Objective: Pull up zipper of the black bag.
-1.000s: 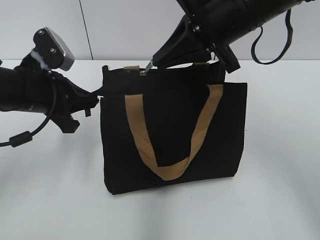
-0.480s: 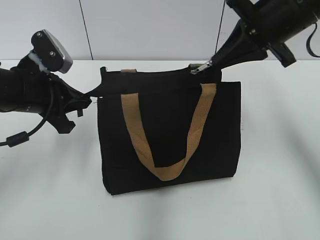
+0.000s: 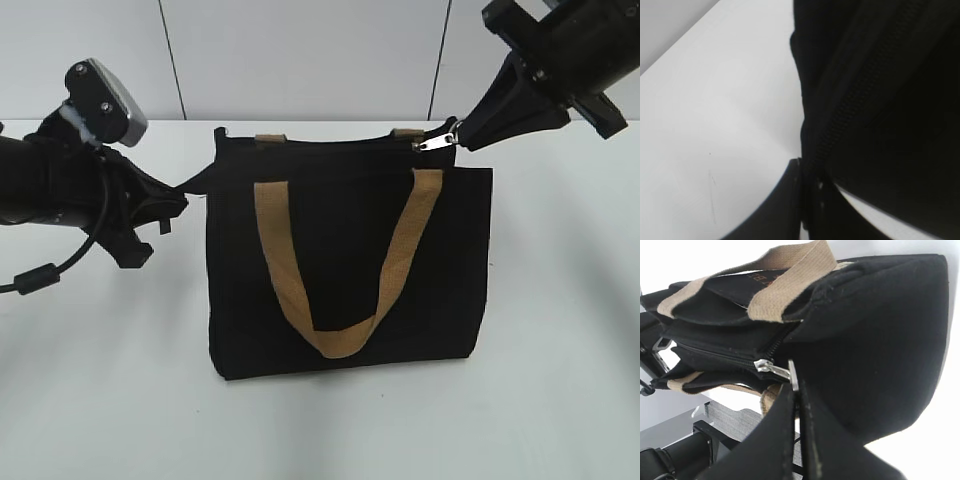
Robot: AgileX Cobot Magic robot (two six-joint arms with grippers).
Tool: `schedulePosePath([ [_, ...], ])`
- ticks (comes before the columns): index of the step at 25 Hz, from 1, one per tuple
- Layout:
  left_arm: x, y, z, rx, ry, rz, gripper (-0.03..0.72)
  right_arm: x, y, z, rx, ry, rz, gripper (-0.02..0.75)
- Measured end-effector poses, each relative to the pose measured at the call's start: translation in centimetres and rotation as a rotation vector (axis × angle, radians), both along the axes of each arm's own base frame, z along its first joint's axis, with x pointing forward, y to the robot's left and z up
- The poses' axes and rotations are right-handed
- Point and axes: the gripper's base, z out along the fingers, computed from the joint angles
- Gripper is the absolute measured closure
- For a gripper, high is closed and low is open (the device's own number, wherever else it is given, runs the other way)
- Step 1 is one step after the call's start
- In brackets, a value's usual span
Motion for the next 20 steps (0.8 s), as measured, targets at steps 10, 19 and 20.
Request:
schedulePosePath([
  [10, 0.0, 0.1, 0.0, 0.007, -0.002, -0.001, 0.692, -0.3, -0.4, 0.9, -0.056, -0.142, 0.111, 0.646],
  [19, -1.1, 0.2, 3.6, -0.122, -0.044, 0.066, 0.246, -2.7, -0.9, 4.8, -0.090, -0.326, 0.205, 0.311],
  [20, -1.3, 0.3, 4.3, -0.146, -0.049, 0.081, 0.214, -3.0, -0.9, 5.3, -0.093, -0.347, 0.216, 0.307],
])
